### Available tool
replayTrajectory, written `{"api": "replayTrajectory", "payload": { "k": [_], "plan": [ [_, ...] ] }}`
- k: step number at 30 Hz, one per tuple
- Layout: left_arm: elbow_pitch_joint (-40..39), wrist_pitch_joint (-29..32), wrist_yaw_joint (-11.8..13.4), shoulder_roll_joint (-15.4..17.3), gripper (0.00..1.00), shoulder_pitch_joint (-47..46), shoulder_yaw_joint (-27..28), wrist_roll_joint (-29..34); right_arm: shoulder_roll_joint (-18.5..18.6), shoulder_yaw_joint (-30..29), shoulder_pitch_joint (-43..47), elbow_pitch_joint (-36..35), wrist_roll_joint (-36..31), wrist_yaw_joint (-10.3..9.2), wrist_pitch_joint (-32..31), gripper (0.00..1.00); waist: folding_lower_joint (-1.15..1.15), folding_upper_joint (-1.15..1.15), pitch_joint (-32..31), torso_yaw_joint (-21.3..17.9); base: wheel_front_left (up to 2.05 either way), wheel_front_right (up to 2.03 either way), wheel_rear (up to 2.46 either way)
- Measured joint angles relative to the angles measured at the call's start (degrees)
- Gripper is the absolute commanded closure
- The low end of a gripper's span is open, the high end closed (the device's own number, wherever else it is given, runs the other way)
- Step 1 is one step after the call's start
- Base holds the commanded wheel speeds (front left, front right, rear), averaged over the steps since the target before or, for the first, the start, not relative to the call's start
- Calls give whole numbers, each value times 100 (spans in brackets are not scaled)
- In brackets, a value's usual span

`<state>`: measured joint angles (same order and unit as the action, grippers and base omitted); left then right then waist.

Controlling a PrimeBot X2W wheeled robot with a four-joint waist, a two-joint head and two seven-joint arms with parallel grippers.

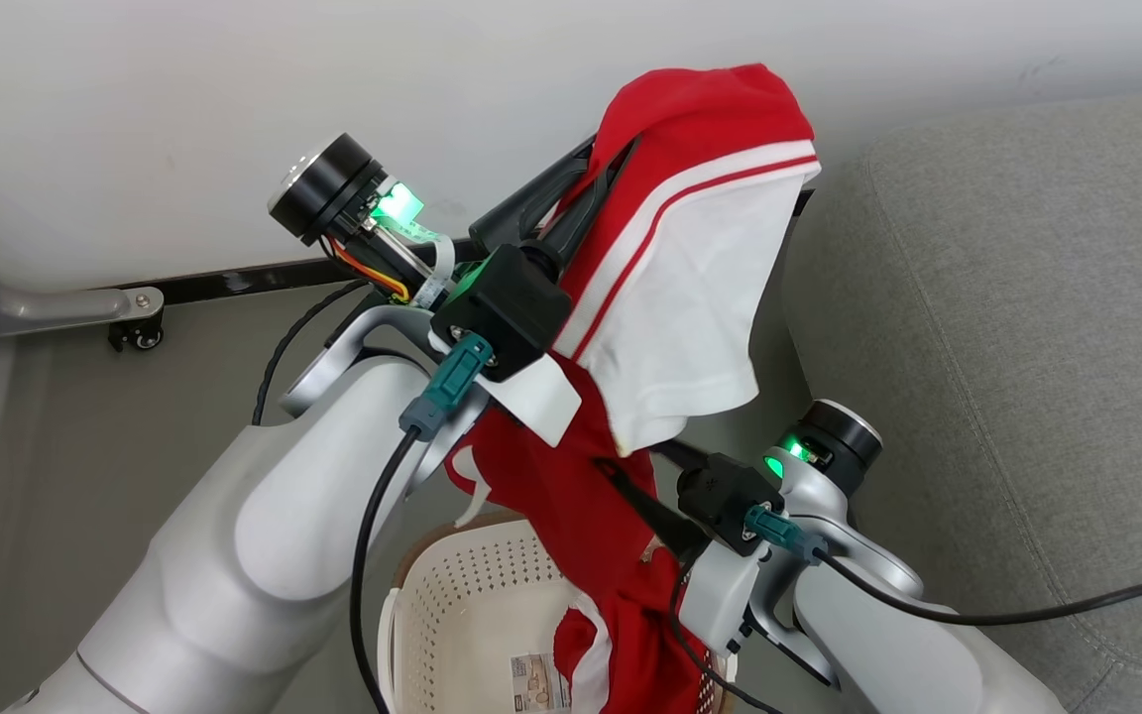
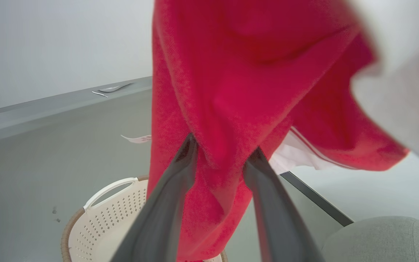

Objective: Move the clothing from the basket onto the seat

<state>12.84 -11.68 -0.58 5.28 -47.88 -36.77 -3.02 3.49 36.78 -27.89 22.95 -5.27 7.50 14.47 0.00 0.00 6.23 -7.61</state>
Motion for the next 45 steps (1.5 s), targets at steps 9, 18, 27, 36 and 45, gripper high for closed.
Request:
{"api": "replayTrajectory", "payload": {
  "k": [9,18,27,36,45],
  "plan": [
    [229,-56,68,162,100,2,188,-57,3,40,-10,112,191,0,-1,100,0,0,68,-48,0,0,0],
    [610,-124,101,420,100,176,457,-257,4,-410,122,-129,233,0,0,100,0,0,136,-202,0,0,0],
    [814,-205,101,443,100,543,641,-575,75,-1022,335,-787,271,0,-1,100,0,0,209,-399,0,0,0],
    [898,-254,-18,391,51,1008,794,-1006,93,-1663,456,-1234,444,0,-1,100,0,0,232,-559,0,0,0],
    [900,-261,-345,238,0,1383,837,-1508,211,-2356,571,-1543,510,0,-1,100,0,0,172,-595,0,0,0]
  ]
}}
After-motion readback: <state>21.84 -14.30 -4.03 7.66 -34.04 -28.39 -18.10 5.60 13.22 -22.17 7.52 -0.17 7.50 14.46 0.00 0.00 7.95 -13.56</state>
